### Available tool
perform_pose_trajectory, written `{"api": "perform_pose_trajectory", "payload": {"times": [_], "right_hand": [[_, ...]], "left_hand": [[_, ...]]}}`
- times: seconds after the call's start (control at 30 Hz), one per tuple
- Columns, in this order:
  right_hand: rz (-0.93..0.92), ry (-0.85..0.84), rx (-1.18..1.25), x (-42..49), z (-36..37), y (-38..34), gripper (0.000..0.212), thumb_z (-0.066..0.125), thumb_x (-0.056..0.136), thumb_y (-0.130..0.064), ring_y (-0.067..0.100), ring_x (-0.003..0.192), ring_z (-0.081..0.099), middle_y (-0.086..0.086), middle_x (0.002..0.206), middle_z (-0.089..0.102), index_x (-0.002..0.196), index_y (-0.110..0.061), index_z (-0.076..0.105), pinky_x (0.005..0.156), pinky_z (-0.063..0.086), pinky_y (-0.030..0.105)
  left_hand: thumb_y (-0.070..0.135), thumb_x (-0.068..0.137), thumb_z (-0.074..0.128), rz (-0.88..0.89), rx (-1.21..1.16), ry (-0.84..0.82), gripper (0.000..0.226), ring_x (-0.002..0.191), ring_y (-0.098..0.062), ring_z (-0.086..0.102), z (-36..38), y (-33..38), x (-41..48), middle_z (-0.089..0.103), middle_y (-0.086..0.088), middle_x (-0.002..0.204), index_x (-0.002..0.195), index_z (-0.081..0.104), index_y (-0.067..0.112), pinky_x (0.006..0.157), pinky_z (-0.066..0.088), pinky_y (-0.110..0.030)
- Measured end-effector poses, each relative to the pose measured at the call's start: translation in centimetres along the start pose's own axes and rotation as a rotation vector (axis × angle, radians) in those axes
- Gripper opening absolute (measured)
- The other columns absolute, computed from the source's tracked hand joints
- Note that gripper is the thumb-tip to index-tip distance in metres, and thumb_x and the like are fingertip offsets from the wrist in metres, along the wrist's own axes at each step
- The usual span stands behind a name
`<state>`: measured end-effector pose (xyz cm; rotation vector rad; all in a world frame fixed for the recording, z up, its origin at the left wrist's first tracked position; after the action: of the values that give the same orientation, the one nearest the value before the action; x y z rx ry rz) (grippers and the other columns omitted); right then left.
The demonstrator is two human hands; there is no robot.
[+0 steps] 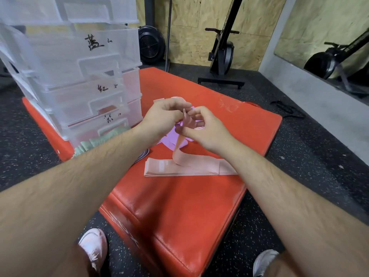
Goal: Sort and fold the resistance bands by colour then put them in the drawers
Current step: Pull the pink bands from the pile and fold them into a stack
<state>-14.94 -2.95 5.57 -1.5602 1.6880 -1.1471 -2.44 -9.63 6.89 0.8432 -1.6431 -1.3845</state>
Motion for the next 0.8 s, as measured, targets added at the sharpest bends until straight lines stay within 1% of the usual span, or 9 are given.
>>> {"api": "perform_pose_trajectory", "payload": {"times": [0.07,0.13,0.2,0.27,0.37,0.43,0.57,0.67,0.8], "right_hand": [[0.019,0.038,0.029,0.1,0.2,0.0,0.05,0.086,0.075,-0.041,0.01,0.103,0.064,-0.008,0.119,0.062,0.112,-0.028,0.056,0.079,0.057,0.033],[0.005,0.057,0.03,0.1,0.3,-0.3,0.038,0.082,0.082,-0.035,0.009,0.097,0.065,-0.008,0.115,0.063,0.11,-0.025,0.058,0.072,0.053,0.026],[-0.005,0.062,0.044,0.3,0.3,-0.5,0.02,0.072,0.092,-0.033,0.007,0.089,0.066,-0.008,0.106,0.067,0.106,-0.024,0.061,0.071,0.049,0.024],[0.003,0.063,0.054,0.5,0.1,-0.6,0.012,0.061,0.1,-0.033,0.012,0.08,0.067,-0.002,0.096,0.072,0.104,-0.022,0.064,0.069,0.048,0.029],[0.059,0.079,0.027,1.0,-0.7,-0.2,0.012,0.055,0.099,-0.025,0.026,0.074,0.066,0.018,0.094,0.073,0.105,-0.022,0.065,0.067,0.049,0.037],[0.047,0.073,-0.039,1.1,-1.1,-0.1,0.018,0.052,0.099,-0.017,0.021,0.072,0.056,0.016,0.085,0.068,0.109,-0.018,0.066,0.064,0.041,0.032],[-0.007,0.066,-0.018,1.2,-1.2,0.2,0.012,0.057,0.101,-0.023,0.016,0.073,0.053,0.004,0.079,0.064,0.102,-0.019,0.069,0.069,0.041,0.032],[-0.03,0.073,0.023,1.3,-1.4,0.0,0.012,0.061,0.1,-0.025,0.014,0.068,0.052,0.001,0.073,0.063,0.102,-0.016,0.069,0.068,0.04,0.032],[-0.006,0.014,0.075,1.4,-1.6,0.1,0.018,0.072,0.093,-0.03,0.016,0.069,0.061,0.013,0.079,0.072,0.103,-0.016,0.07,0.066,0.044,0.031]], "left_hand": [[-0.015,0.086,0.052,0.005,0.007,0.006,0.037,0.096,-0.026,0.069,-0.3,-0.2,0.1,0.071,-0.012,0.111,0.095,0.073,0.015,0.082,0.056,-0.027],[-0.009,0.087,0.062,0.033,0.026,-0.002,0.028,0.093,-0.031,0.07,-0.6,-0.2,0.1,0.073,-0.012,0.101,0.089,0.074,0.016,0.087,0.057,-0.036],[-0.001,0.087,0.068,0.06,0.074,-0.012,0.016,0.079,-0.022,0.068,-0.8,0.2,-0.2,0.072,-0.007,0.087,0.087,0.075,0.013,0.073,0.058,-0.029],[0.005,0.087,0.072,0.069,0.124,0.011,0.008,0.072,-0.009,0.065,-1.1,0.5,-0.2,0.072,-0.001,0.084,0.091,0.075,0.011,0.062,0.05,-0.018],[0.011,0.088,0.073,0.053,0.137,0.082,0.007,0.063,-0.002,0.059,-1.7,0.6,-0.1,0.069,0.005,0.08,0.094,0.076,0.011,0.059,0.047,-0.017],[0.015,0.088,0.073,0.023,0.104,0.087,0.005,0.065,-0.007,0.058,-2.0,0.5,0.1,0.07,0.007,0.079,0.089,0.077,0.015,0.061,0.048,-0.022],[0.025,0.084,0.076,-0.061,0.096,0.04,0.005,0.067,-0.019,0.054,-2.3,-0.3,0.3,0.072,0.001,0.089,0.083,0.078,0.02,0.066,0.046,-0.032],[0.029,0.082,0.079,-0.087,0.136,0.016,0.011,0.067,-0.018,0.053,-2.4,-0.5,0.2,0.068,0.004,0.086,0.082,0.077,0.018,0.063,0.045,-0.033],[0.03,0.083,0.079,-0.098,0.132,0.0,0.022,0.063,-0.013,0.052,-2.4,-0.4,0.0,0.066,0.0,0.078,0.09,0.074,0.009,0.055,0.043,-0.026]]}}
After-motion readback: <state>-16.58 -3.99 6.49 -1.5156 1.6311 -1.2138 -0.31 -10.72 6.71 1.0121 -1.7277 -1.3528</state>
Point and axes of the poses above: each hand's wrist, its own x-axis towards the middle knuckle, its own z-axis out of the palm, y = z × x, the point moved 6 cm from there along x, towards the middle knuckle
